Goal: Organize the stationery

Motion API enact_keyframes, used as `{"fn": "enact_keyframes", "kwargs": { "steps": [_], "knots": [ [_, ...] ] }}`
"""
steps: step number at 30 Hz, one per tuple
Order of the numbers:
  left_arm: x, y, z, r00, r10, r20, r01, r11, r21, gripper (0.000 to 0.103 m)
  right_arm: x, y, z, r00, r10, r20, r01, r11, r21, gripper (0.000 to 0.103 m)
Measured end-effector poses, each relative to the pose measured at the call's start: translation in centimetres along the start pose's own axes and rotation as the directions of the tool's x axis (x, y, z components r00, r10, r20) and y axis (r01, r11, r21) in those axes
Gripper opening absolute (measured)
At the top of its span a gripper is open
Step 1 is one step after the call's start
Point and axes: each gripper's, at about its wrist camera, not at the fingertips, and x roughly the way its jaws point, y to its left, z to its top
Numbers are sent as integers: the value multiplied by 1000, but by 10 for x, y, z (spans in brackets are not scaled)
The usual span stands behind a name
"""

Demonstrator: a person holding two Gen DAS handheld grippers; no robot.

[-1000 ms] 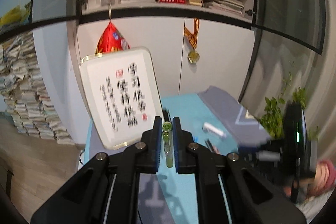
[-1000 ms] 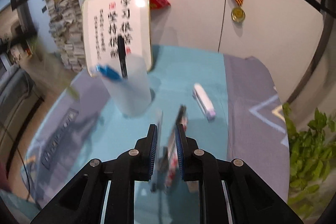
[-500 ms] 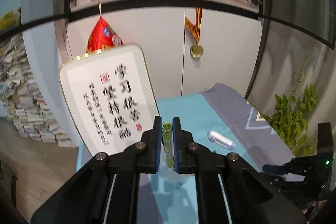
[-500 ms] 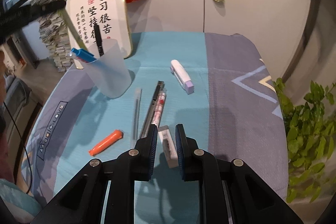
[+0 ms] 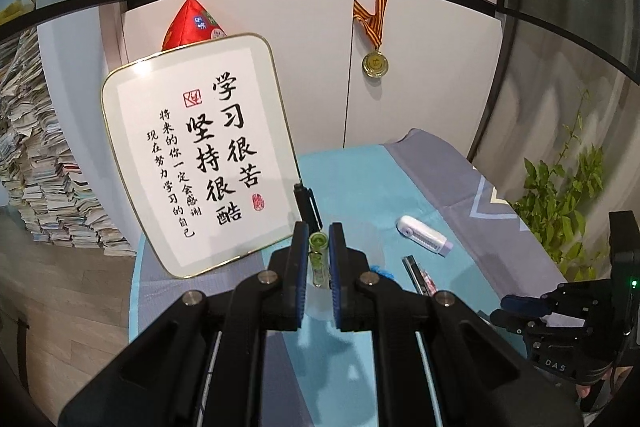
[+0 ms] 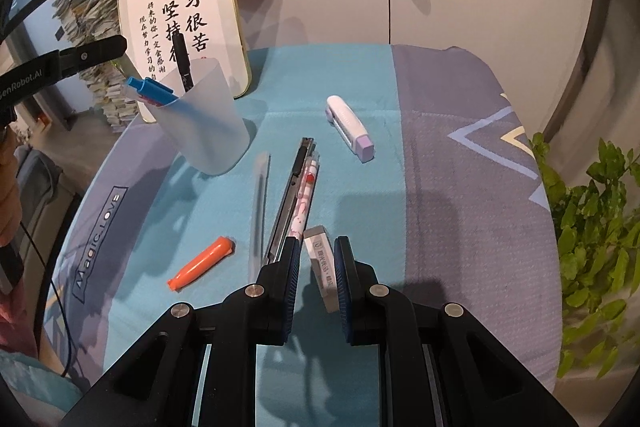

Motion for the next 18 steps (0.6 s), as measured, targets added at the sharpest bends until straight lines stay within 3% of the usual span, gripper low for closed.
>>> {"fn": "enact_keyframes", "kwargs": {
  "steps": [7, 12, 18],
  "knots": [
    [-8, 4, -4, 1000, 2, 14, -2, 1000, -27, 9, -1, 3, -5, 1000, 14, -17, -14, 1000, -7, 16],
    [-30, 1, -13, 999, -1, 50, 2, 999, -33, 9, 6, 13, -14, 993, 92, -78, -95, 995, -31, 16],
    [-45, -21, -42, 996, -91, 18, 91, 996, -19, 9, 23, 20, -23, 982, 107, -154, -114, 993, -34, 17]
  ]
}}
